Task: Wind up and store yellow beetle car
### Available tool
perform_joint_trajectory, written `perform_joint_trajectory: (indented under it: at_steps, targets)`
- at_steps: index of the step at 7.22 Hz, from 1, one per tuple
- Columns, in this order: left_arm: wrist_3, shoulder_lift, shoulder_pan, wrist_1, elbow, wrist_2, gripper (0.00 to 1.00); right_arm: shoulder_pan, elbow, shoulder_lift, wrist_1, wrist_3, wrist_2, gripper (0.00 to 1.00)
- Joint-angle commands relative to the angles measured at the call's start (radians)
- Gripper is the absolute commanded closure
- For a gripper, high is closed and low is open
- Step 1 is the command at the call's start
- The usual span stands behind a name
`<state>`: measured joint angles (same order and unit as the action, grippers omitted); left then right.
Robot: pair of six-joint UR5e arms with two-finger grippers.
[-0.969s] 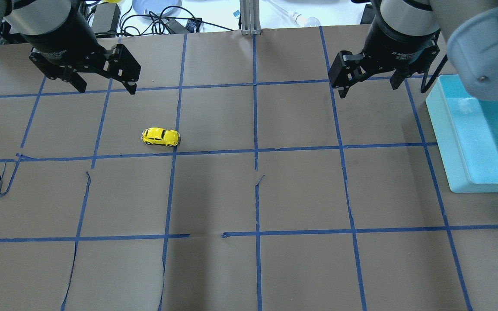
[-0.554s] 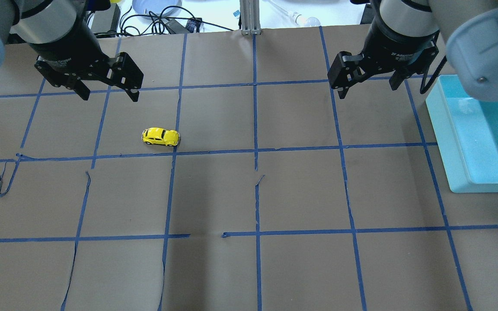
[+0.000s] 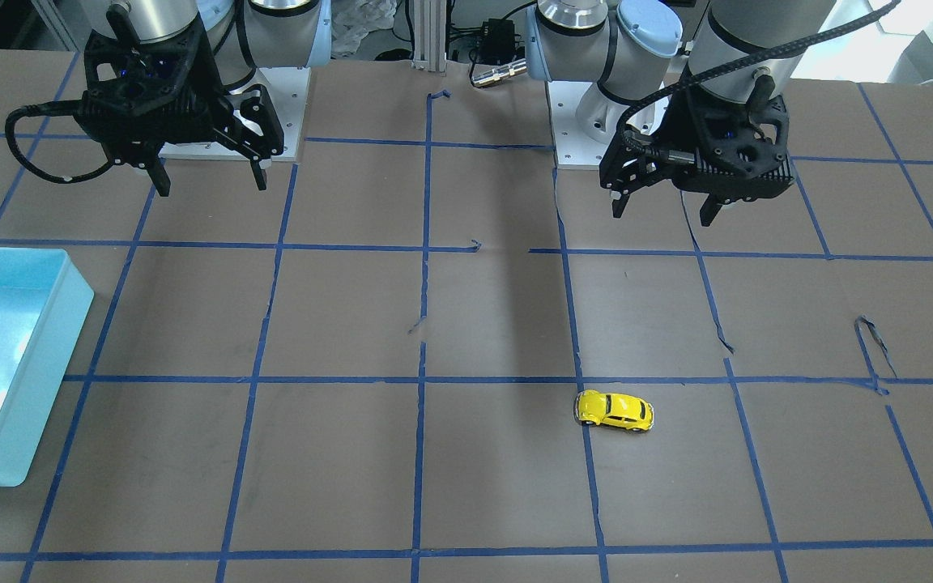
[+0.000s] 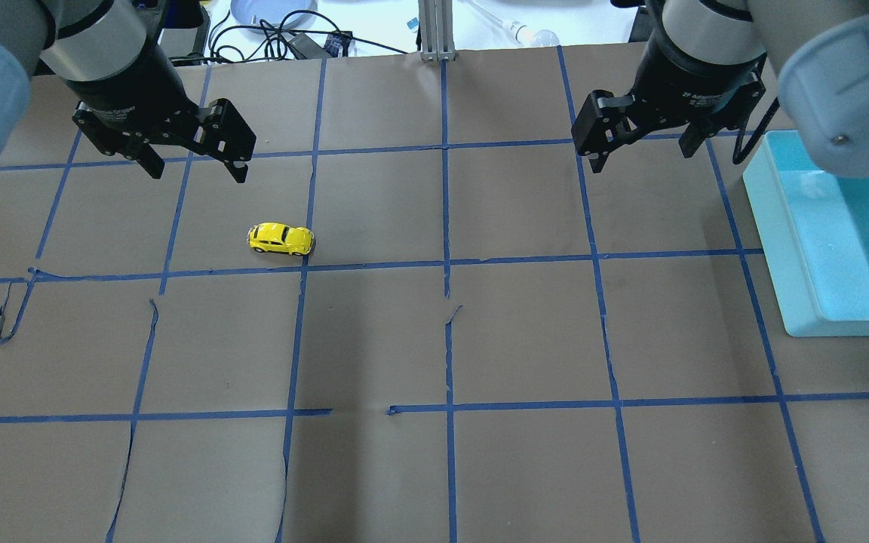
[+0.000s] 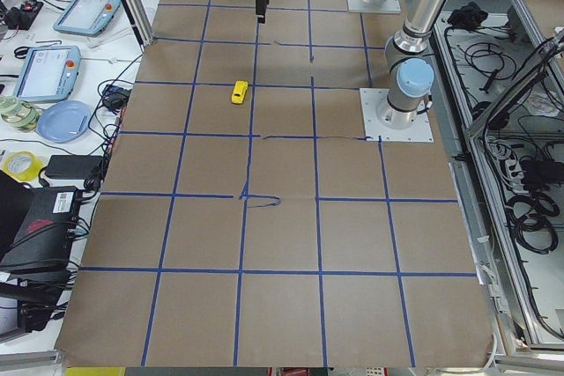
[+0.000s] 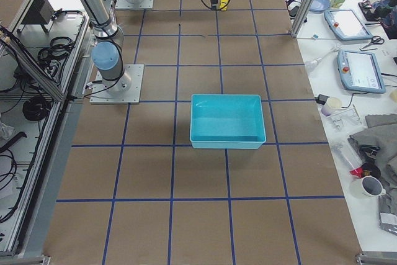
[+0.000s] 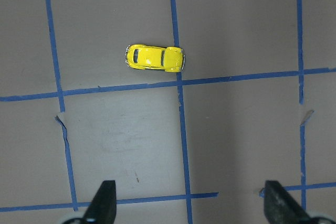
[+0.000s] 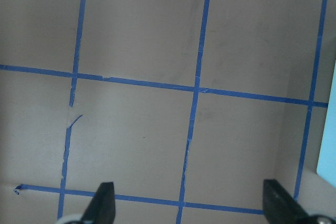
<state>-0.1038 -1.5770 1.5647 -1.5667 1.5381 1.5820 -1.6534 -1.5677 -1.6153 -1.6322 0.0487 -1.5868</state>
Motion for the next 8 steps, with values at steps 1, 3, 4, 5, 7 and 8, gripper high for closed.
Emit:
perform_joint_trajectory:
  at_steps: [1, 3, 4, 5, 7, 8]
  targets:
    - [-0.002, -0.006, 0.0, 0.001, -0.003, -0.004, 0.0, 0.0, 0.0, 0.0, 0.0, 0.0, -0.001, 0.0]
    - [-0.002, -0.003, -0.003, 0.001, -0.001, -0.005, 0.0, 0.0, 0.0, 0.0, 0.0, 0.0, -0.001, 0.0]
    - [-0.004, -0.006, -0.003, 0.005, -0.003, -0.004, 0.0, 0.0, 0.0, 0.0, 0.0, 0.002, -0.001, 0.0]
    - [-0.005, -0.003, -0.005, 0.011, -0.003, 0.0, 0.0, 0.0, 0.0, 0.0, 0.0, 0.0, -0.001, 0.0]
    - [-0.051, -0.003, -0.011, 0.013, -0.006, 0.003, 0.0, 0.0, 0.0, 0.0, 0.0, -0.001, -0.002, 0.0]
    - [-0.041, -0.006, -0.005, 0.019, 0.0, 0.0, 0.0, 0.001, 0.0, 0.0, 0.0, 0.0, -0.002, 0.0]
